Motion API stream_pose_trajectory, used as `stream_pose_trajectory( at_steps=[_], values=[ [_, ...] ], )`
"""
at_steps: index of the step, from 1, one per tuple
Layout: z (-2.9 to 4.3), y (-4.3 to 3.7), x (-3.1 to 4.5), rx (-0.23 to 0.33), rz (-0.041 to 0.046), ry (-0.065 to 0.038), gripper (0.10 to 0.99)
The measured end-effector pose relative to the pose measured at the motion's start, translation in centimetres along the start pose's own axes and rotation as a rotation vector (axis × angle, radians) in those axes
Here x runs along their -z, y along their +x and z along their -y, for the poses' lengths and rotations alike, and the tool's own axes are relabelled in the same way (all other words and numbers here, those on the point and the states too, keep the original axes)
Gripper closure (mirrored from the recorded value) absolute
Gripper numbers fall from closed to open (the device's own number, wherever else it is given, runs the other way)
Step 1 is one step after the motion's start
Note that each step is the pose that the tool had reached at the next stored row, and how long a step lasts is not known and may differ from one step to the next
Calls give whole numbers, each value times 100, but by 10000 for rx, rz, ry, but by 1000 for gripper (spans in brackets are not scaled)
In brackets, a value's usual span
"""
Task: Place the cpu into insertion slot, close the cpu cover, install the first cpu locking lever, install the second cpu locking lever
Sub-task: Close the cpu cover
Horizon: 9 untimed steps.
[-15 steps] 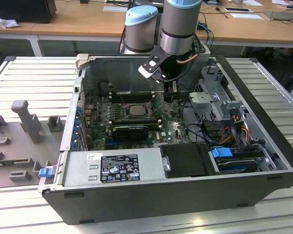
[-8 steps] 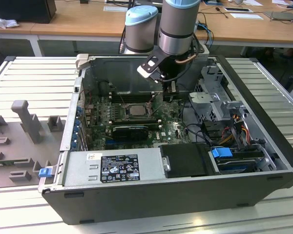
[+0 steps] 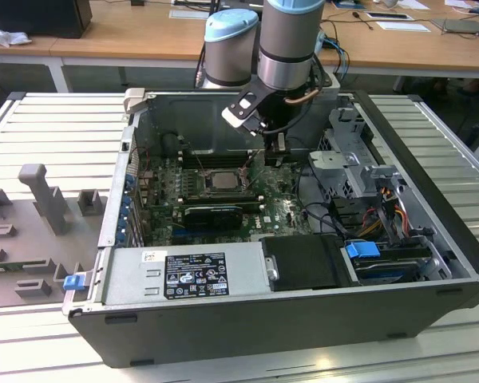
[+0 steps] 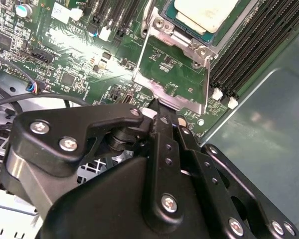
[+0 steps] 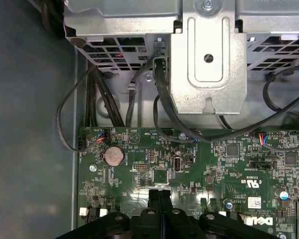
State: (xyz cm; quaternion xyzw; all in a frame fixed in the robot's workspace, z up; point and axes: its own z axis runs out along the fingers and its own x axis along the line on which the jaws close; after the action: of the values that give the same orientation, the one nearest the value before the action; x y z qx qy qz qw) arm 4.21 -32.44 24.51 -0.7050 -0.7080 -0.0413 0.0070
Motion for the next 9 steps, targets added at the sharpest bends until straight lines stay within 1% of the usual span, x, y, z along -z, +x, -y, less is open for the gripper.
stream_pose_trajectory(
  at_steps=[9],
  values=[
    [27, 0, 0, 1, -3, -1, 980]
  ],
)
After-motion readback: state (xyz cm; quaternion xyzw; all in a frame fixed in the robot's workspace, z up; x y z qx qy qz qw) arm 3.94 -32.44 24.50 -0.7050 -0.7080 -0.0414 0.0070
